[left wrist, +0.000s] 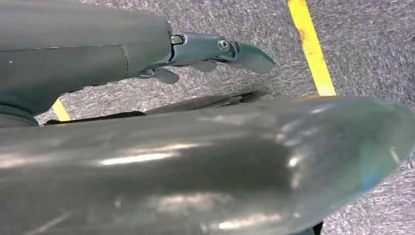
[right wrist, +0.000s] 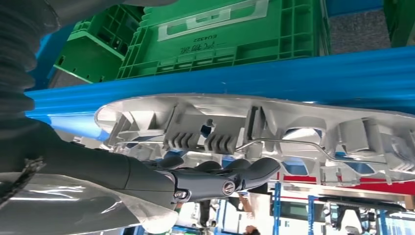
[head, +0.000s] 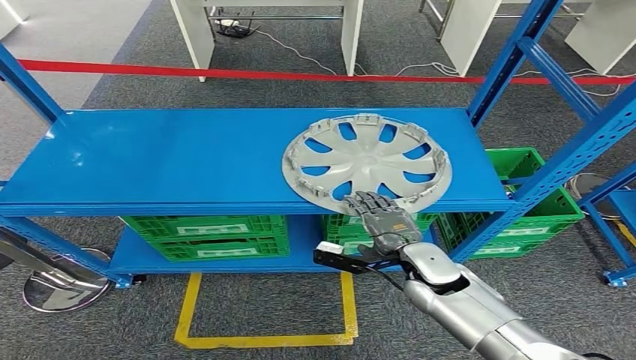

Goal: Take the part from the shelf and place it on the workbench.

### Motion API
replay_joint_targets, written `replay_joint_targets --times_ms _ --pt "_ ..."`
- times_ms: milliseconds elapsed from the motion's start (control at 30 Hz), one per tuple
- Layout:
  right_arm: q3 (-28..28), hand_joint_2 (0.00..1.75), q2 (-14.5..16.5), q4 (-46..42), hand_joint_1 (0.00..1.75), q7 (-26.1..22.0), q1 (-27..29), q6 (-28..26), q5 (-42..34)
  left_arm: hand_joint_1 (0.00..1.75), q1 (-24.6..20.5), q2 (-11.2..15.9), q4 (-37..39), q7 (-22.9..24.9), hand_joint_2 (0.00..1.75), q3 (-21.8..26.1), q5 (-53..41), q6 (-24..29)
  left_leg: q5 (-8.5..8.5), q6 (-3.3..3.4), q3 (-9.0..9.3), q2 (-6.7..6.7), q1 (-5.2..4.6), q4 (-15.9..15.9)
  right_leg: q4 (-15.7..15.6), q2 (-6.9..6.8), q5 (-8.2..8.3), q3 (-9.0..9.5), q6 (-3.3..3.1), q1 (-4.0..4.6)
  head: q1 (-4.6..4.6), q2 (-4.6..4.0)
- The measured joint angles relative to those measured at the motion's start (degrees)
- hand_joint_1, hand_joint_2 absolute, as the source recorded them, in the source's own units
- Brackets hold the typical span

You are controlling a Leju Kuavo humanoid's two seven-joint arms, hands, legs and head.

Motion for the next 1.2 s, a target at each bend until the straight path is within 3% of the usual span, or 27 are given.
replay_joint_targets --times_ms 633,1200 --pt "0.0 1.75 0.5 2.7 0.0 -0.9 -0.6 -2.2 -1.0 0.0 0.0 0.0 0.0 -0.8 0.0 0.0 0.6 0.0 0.0 0.0 0.0 0.0 0.0 0.0 0.0 0.0 0.0 0.0 0.0 0.0 0.0 0.0" --pt "-2.3 1.75 -0.3 3.6 0.0 1.4 -4.1 -2.2 1.7 0.0 -0.1 0.1 0.0 0.0 0.0 -0.2 1.0 0.0 0.0 0.01 0.01 0.01 0.0 0.0 0.0 0.02 0.01 -0.01 0.01 0.0 0.0 0.0"
